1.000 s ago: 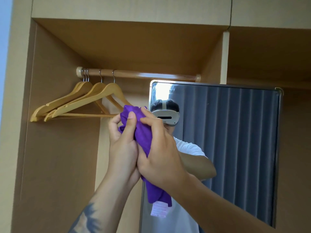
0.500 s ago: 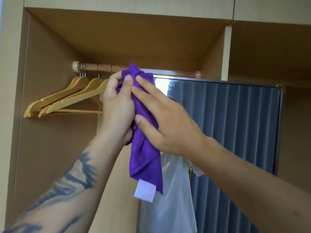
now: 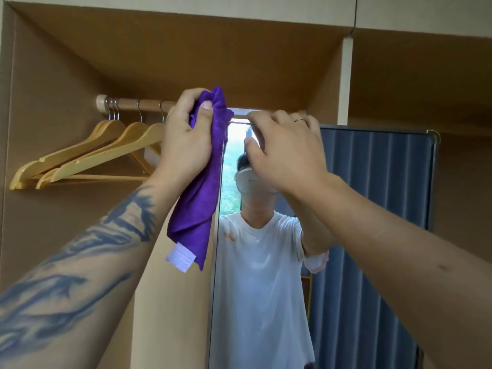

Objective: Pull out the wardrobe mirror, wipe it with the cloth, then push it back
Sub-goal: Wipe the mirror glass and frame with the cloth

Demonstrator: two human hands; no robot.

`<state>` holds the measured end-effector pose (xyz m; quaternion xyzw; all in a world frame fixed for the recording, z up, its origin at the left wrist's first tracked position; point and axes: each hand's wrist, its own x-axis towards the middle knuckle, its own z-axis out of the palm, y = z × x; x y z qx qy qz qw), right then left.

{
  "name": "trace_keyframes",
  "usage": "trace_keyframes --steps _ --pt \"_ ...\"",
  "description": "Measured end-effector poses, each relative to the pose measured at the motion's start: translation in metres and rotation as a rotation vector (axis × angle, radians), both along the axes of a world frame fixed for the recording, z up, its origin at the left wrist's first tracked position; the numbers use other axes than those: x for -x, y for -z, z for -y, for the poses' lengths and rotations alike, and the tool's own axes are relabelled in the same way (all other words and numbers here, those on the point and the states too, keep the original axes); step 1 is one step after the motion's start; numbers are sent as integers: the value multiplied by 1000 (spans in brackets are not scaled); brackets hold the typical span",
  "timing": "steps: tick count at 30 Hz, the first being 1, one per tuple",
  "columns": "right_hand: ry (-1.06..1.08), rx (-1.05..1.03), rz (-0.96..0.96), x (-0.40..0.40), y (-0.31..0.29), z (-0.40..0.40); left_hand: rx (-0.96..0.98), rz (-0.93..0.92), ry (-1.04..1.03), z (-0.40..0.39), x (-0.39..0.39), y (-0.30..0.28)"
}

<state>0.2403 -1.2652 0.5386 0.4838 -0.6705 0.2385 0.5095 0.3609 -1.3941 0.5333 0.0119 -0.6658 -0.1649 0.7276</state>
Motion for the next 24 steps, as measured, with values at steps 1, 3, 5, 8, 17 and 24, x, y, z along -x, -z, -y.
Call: trace_keyframes --steps 1,3,5,8,17,24 --pt "6 9 -8 1 1 1 -27 -2 49 -1 2 4" --pt "8 27 -17 3 4 3 -97 1 187 -5 6 13" --pt "-7 40 -17 3 6 3 -153 -2 296 -8 9 22" --pt "-11 51 -21 3 7 3 -209 -20 332 -11 7 39" --pt "-41 78 22 -2 12 3 -159 59 189 -27 -8 99" --pt "-57 61 18 -2 10 -1 -31 258 -21 -35 -13 -35"
